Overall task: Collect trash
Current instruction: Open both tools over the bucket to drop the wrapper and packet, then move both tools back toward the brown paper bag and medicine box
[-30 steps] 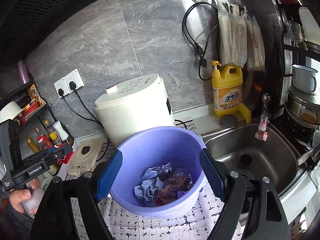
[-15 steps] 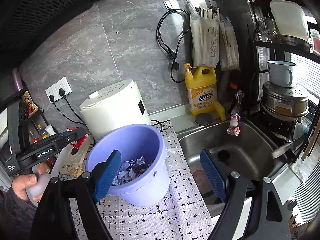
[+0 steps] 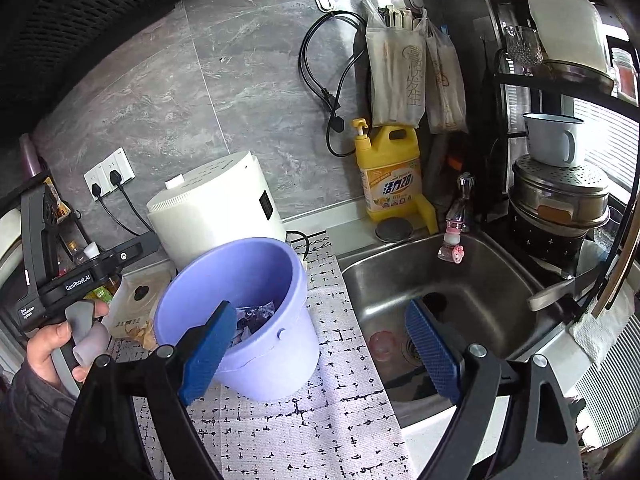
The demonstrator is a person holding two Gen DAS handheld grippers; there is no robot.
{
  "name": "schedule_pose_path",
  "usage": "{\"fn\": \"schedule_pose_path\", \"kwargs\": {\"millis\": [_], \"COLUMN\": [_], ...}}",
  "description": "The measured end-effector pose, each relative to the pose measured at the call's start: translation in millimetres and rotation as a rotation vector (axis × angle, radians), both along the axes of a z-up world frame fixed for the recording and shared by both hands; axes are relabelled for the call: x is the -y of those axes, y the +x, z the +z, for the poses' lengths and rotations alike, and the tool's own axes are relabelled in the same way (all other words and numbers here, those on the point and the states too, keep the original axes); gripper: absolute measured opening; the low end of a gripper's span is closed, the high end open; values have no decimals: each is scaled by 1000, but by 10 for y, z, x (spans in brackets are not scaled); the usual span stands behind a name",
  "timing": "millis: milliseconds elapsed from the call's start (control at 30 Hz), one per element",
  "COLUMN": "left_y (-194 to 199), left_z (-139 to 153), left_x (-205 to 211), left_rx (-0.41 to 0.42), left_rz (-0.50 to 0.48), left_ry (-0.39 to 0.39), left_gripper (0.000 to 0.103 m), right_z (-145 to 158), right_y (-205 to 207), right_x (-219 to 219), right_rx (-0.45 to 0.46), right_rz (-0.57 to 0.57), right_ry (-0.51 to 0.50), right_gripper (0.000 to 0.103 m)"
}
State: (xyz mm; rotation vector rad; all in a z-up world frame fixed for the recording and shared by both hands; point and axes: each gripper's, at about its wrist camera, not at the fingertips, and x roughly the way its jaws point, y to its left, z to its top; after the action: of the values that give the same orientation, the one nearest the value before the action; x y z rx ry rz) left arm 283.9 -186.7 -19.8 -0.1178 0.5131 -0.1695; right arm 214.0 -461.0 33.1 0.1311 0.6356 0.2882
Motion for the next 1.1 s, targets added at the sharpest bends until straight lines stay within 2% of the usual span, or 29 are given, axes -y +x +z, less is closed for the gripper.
{"fn": "schedule_pose_path", "kwargs": {"millis": [367, 867, 1100], "left_y": [-316, -774, -1027], "left_z": [-72, -308, -483], "left_x": [-572, -1369, -1815], "left_rx": [-46, -96, -137], "left_rz": [74, 133, 181], "left_ry": [11, -6, -20], "left_gripper": [97, 97, 97], "right_z": [-73, -188, -284], "right_y": [54, -166, -240], "right_x": [-618, -1538, -1950], "right_rx": [-15, -35, -52], "right_rz": [97, 171, 208], "right_ry": [22, -29, -56], "right_gripper": [95, 95, 91]}}
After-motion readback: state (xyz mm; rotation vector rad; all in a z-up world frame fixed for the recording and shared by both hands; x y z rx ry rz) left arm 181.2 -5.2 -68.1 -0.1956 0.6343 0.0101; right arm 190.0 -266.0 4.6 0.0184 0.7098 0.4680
